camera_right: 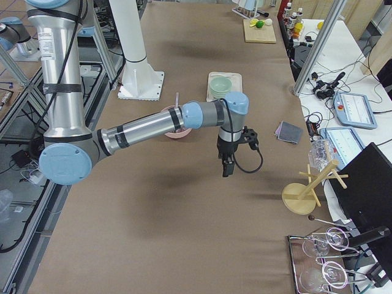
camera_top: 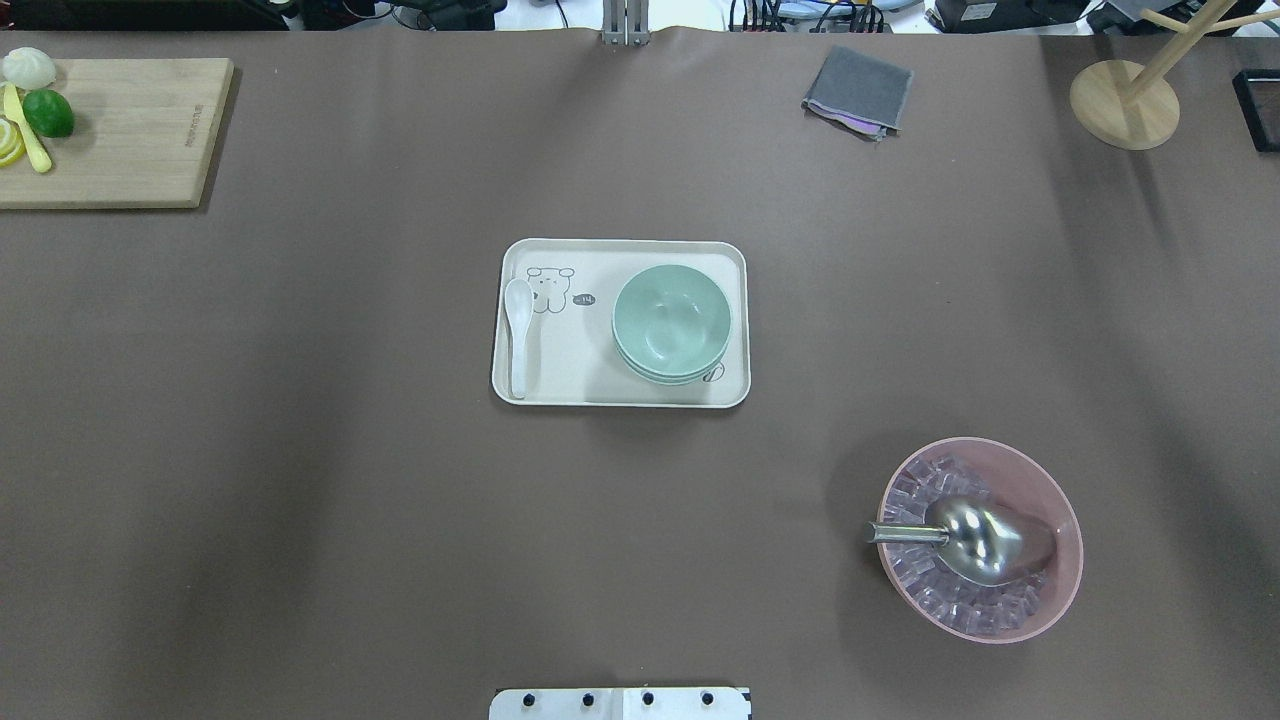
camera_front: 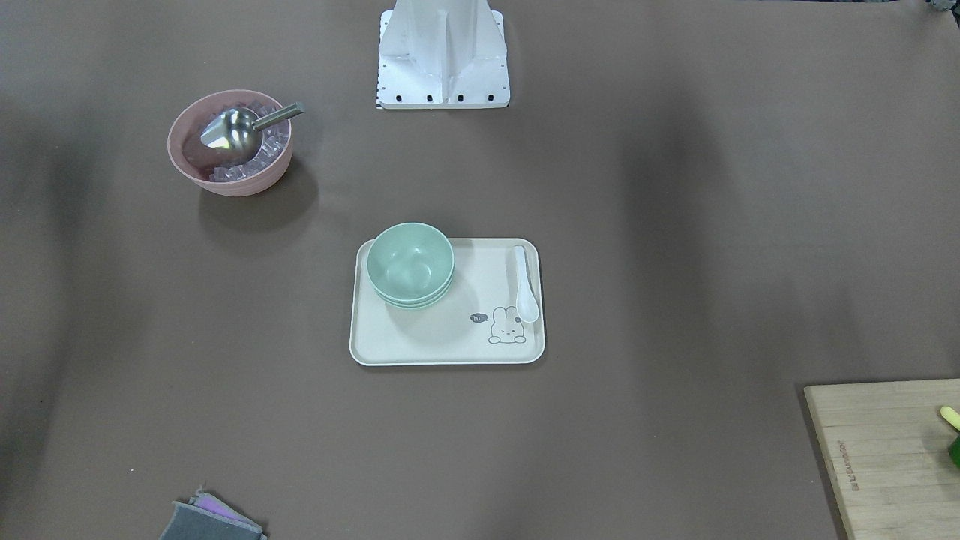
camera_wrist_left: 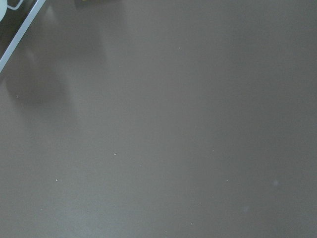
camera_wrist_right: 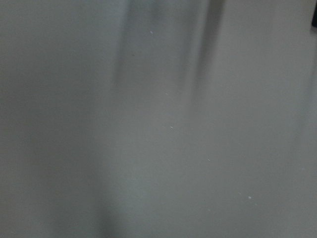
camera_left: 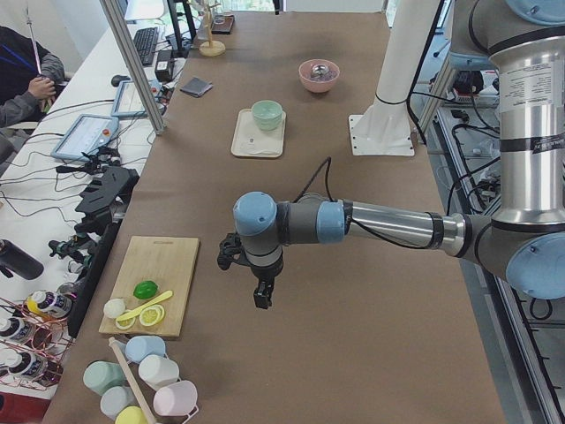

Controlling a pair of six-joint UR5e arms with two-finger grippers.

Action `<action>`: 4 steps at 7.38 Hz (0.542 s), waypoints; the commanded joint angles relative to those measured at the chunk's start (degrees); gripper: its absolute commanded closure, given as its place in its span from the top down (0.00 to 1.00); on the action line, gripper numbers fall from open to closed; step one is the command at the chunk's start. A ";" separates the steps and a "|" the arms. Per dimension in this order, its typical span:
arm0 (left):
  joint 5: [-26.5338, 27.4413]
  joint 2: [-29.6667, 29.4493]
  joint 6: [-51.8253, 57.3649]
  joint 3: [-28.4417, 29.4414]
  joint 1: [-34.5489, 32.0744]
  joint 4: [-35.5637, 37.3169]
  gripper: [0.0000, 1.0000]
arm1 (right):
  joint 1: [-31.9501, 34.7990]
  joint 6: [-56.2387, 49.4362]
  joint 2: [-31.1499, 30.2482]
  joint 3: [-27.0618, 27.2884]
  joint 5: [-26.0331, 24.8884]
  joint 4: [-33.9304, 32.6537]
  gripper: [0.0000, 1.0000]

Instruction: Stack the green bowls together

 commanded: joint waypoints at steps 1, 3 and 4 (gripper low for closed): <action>-0.06 0.14 -0.06 0.61 -0.01 -0.93 0.98 | 4.71 -1.52 -6.75 0.17 -0.17 0.21 1.00; -0.41 0.06 -0.15 0.09 -0.28 -1.90 0.98 | 4.71 -1.17 -7.12 0.17 0.00 0.30 1.00; -0.50 -0.03 -0.24 0.08 -0.28 -1.90 0.98 | 4.71 -1.08 -6.86 0.35 0.52 0.91 1.00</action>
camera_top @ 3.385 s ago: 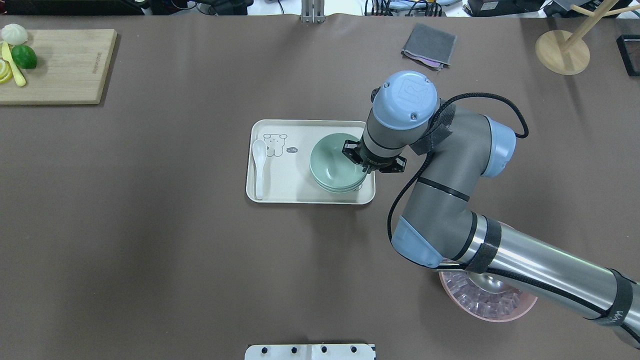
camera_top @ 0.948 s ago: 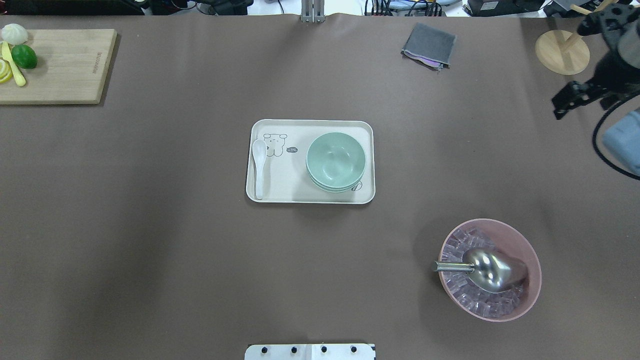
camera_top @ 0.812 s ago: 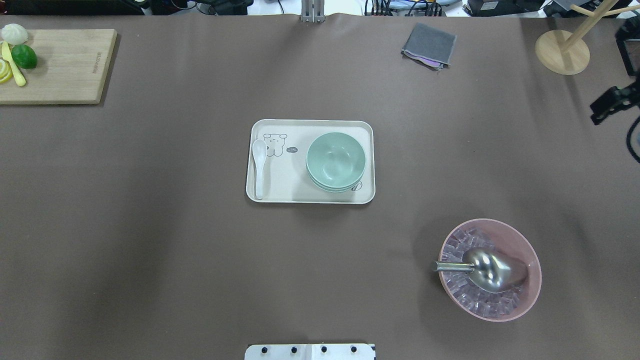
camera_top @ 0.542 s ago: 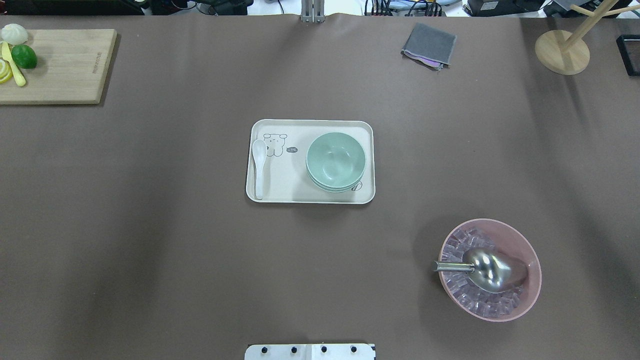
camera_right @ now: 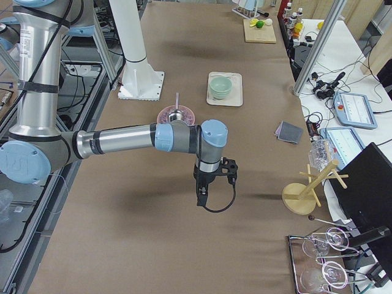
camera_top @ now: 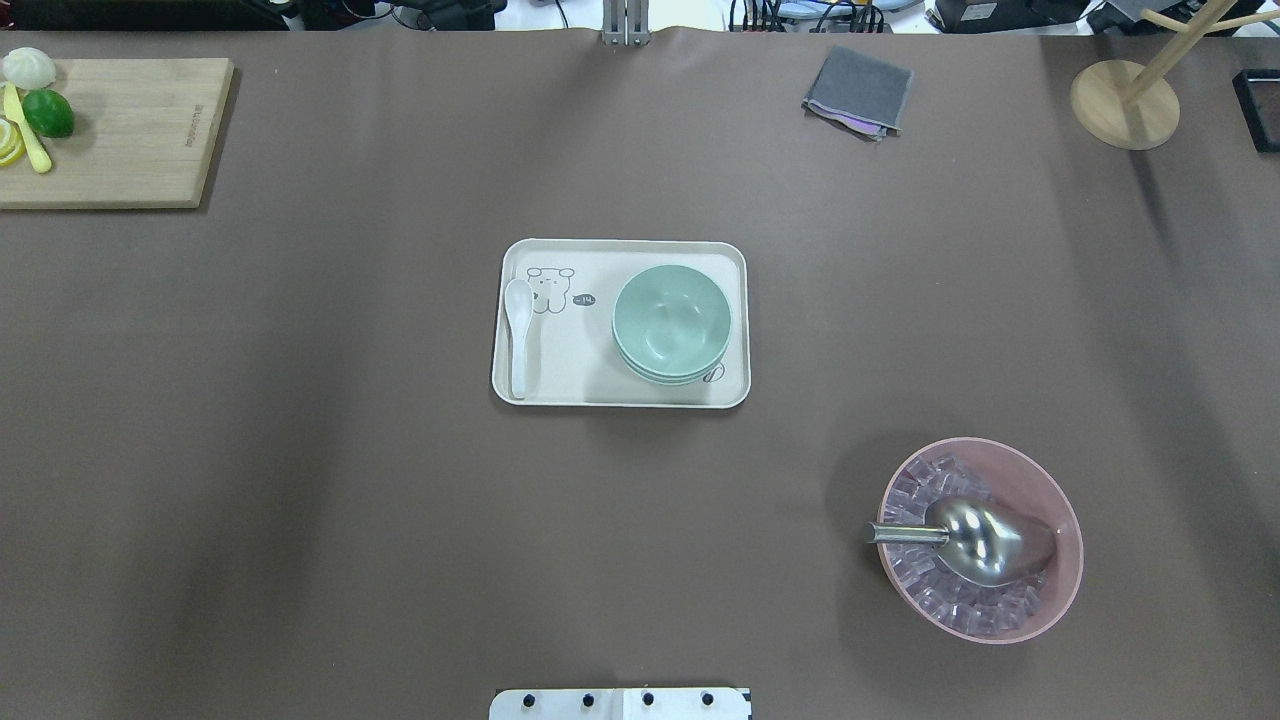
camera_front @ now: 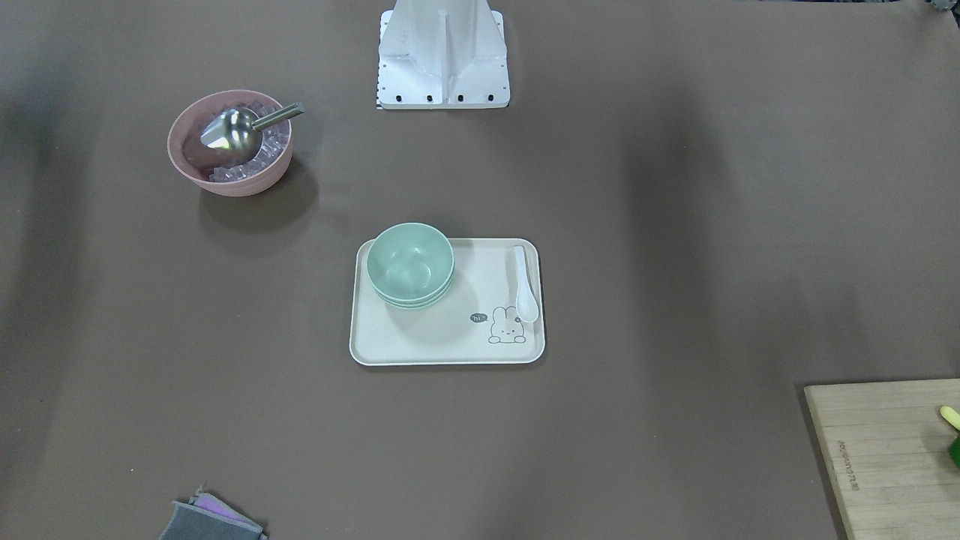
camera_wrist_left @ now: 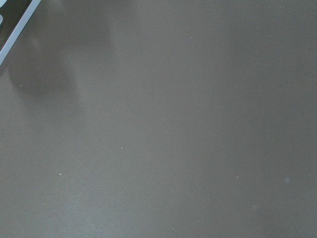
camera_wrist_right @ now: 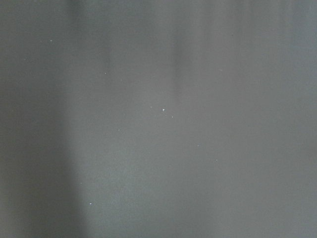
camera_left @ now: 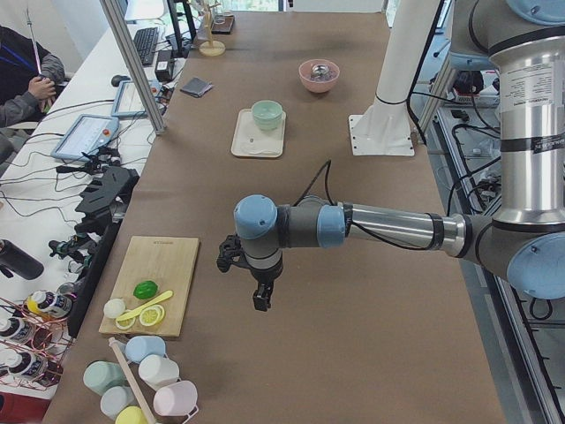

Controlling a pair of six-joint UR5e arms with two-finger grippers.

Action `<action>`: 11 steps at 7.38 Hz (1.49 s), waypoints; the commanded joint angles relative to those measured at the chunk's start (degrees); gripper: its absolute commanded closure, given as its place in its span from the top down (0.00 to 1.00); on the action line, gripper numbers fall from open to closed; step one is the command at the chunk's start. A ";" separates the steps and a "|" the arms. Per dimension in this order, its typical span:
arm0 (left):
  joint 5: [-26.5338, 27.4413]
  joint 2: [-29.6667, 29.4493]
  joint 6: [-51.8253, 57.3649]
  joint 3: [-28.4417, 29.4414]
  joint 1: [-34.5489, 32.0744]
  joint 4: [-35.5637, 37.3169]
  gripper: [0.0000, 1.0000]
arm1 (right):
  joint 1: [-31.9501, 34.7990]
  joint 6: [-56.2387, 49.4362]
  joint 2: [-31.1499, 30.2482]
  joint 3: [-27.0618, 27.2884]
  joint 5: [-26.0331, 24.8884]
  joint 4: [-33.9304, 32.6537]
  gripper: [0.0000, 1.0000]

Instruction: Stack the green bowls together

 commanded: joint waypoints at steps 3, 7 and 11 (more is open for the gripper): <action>-0.20 0.07 0.16 0.03 -0.24 -1.97 0.98 | 0.08 0.49 -0.18 -2.69 4.83 7.70 1.00; -0.20 -0.97 -0.02 -0.32 -0.16 -2.95 0.98 | 0.08 0.40 -0.09 -2.61 5.54 7.79 1.00; -0.02 -1.42 -0.36 0.55 -0.16 -2.95 0.98 | 0.08 0.40 -0.09 -2.61 5.54 7.79 1.00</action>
